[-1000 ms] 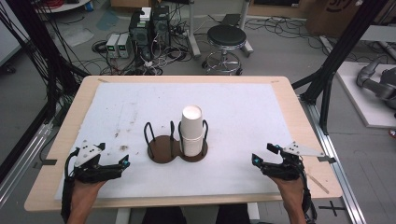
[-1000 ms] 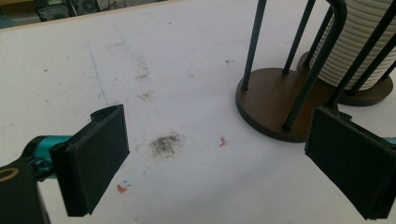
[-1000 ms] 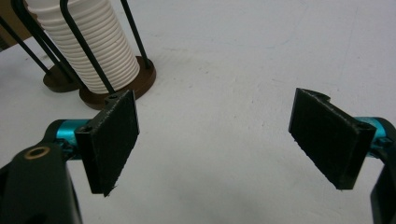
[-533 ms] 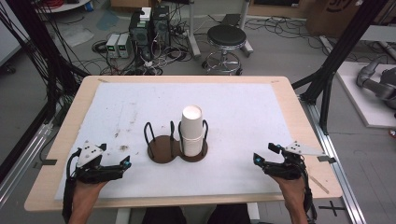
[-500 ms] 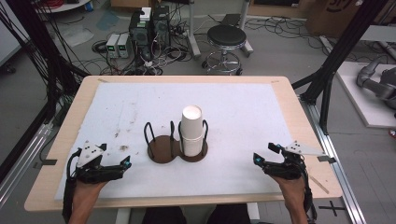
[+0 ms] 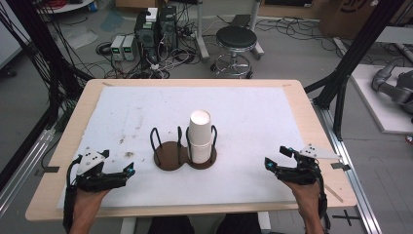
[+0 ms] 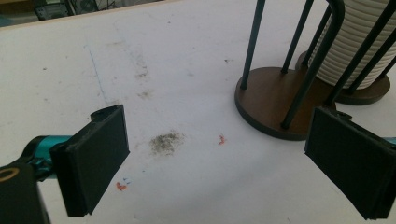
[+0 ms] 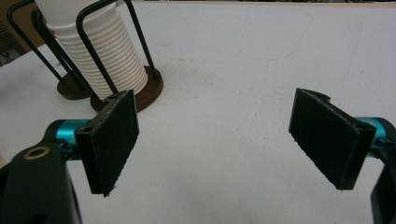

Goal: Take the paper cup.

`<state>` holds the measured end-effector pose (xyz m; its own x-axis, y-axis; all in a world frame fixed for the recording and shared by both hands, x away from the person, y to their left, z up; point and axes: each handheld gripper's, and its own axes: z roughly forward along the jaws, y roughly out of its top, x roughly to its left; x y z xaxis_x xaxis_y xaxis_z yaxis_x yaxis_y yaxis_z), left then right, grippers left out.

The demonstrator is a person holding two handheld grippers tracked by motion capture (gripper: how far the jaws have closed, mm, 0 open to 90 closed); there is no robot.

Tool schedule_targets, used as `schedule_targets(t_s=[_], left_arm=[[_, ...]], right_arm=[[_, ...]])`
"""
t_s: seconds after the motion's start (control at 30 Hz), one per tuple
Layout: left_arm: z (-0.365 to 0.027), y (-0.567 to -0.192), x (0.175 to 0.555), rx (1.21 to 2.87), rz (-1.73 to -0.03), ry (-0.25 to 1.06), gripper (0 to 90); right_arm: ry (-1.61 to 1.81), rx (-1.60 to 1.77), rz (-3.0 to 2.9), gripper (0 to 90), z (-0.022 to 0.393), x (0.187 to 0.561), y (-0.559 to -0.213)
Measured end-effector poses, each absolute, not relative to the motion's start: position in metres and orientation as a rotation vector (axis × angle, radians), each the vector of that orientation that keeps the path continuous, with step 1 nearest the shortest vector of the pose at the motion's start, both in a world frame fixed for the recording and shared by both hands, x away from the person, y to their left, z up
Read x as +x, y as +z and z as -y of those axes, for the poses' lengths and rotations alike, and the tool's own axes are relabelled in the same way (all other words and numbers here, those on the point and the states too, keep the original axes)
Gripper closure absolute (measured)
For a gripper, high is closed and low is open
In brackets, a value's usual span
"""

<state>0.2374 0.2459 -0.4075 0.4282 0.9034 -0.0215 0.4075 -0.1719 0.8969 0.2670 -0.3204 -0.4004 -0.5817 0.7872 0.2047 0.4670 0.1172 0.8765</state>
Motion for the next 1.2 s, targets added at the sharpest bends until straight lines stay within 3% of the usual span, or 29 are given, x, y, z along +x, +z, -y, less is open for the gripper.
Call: schedule_targets(t_s=[0.47, 1.2], left_arm=[[-0.244, -0.41, 0.241, 1.777, -1.124, 0.661, 6.2], [-0.247, -0.407, 0.243, 1.77, -1.103, 0.638, 6.2]], right_arm=[[1.468, 1.132, -2.154, 16.4, 0.317, 0.283, -0.374], [1.495, 0.815, -2.364, 16.4, 0.283, 0.332, -0.299]])
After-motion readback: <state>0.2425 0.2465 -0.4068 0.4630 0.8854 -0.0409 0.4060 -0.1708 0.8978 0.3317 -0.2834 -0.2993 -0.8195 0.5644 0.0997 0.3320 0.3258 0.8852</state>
